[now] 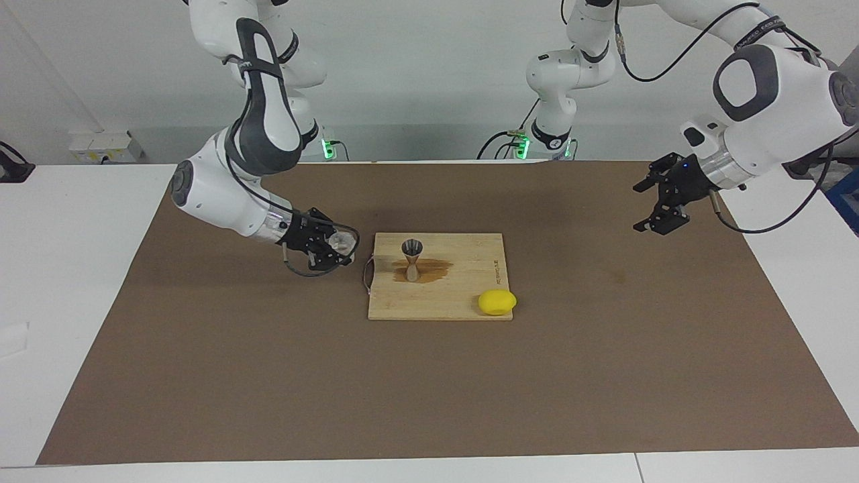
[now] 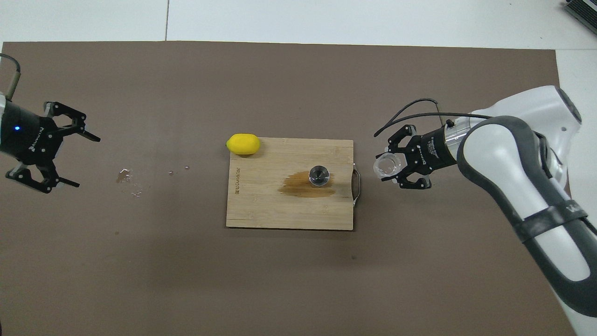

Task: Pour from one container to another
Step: 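Move the glass cup over the dark cup with the right gripper, then tilt the glass cup with the right gripper to pour into the dark cup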

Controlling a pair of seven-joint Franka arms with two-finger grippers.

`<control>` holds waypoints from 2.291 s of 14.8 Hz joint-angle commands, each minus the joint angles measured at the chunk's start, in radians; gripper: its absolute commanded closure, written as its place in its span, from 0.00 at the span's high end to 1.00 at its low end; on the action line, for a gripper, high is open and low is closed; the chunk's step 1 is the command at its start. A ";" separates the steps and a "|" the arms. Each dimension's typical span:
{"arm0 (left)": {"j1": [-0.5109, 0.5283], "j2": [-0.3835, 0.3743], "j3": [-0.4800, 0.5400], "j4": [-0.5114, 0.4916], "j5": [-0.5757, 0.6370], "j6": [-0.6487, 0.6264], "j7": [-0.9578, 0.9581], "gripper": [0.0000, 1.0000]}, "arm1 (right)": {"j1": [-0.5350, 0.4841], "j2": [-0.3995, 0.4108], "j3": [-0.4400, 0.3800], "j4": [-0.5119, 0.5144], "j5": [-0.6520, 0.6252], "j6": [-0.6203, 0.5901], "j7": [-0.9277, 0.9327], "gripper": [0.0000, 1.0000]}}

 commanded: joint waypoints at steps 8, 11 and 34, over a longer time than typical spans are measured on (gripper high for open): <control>-0.024 -0.116 0.026 0.001 0.188 -0.017 -0.625 1.00 | 0.184 0.008 -0.006 0.045 -0.264 0.144 0.329 0.04; -0.038 -0.116 0.023 -0.003 0.296 0.038 -0.927 1.00 | 0.224 0.008 -0.006 0.051 -0.402 0.141 0.362 0.04; -0.043 -0.149 0.016 -0.026 0.299 0.096 -1.947 1.00 | 0.365 0.020 0.005 0.095 -0.928 0.100 0.354 0.04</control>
